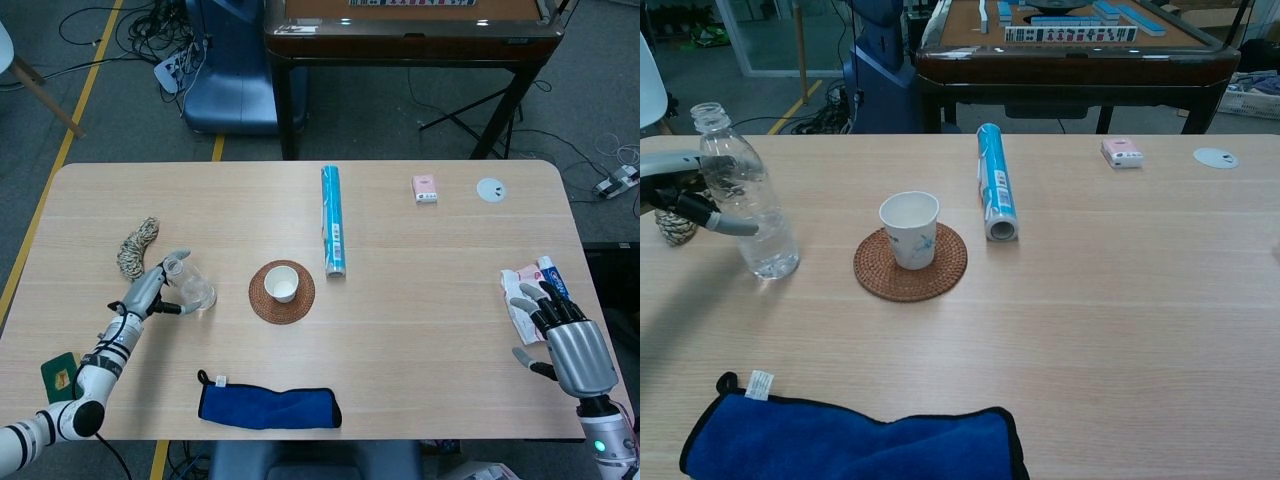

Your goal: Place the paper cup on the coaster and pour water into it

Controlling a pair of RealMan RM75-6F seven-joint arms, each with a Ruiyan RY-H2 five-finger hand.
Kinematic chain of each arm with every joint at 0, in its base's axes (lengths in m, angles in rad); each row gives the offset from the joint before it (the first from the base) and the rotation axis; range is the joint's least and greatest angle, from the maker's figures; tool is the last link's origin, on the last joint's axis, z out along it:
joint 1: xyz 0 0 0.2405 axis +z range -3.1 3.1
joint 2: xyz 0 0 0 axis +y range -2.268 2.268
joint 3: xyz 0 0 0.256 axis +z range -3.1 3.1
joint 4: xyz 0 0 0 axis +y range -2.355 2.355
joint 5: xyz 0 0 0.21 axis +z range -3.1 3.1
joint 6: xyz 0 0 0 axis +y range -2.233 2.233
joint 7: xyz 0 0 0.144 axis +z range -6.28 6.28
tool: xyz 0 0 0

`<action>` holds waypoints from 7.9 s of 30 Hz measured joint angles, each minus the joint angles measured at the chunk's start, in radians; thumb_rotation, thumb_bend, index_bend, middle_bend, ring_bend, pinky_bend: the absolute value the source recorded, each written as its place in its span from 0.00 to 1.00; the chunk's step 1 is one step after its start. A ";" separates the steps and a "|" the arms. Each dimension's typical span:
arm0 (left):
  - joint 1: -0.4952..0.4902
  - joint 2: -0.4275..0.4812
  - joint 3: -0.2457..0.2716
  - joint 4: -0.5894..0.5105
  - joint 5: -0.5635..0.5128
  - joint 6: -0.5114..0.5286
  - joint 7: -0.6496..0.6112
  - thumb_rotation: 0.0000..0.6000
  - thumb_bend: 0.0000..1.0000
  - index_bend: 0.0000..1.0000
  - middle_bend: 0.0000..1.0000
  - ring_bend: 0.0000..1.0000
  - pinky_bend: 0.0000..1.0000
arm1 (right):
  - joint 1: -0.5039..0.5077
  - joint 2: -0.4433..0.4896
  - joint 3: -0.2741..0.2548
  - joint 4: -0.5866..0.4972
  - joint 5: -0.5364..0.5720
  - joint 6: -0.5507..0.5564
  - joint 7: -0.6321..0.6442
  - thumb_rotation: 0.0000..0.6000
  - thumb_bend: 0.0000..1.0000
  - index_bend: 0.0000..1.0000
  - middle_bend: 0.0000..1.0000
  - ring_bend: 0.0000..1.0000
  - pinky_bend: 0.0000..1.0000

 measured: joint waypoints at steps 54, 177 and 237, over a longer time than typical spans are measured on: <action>-0.042 -0.079 0.006 -0.019 -0.078 0.205 0.272 1.00 0.13 0.62 0.64 0.43 0.46 | -0.010 0.012 0.013 -0.003 -0.018 -0.014 0.035 1.00 0.01 0.30 0.20 0.11 0.32; -0.452 -0.513 -0.055 0.141 -0.521 0.804 1.764 1.00 0.13 0.68 0.73 0.48 0.53 | -0.010 0.062 0.014 -0.003 -0.006 -0.034 0.161 1.00 0.01 0.30 0.20 0.11 0.32; -0.484 -0.596 -0.086 0.224 -0.501 0.840 2.017 1.00 0.13 0.68 0.75 0.49 0.54 | -0.014 0.074 0.017 -0.009 -0.005 -0.027 0.178 1.00 0.01 0.30 0.20 0.11 0.32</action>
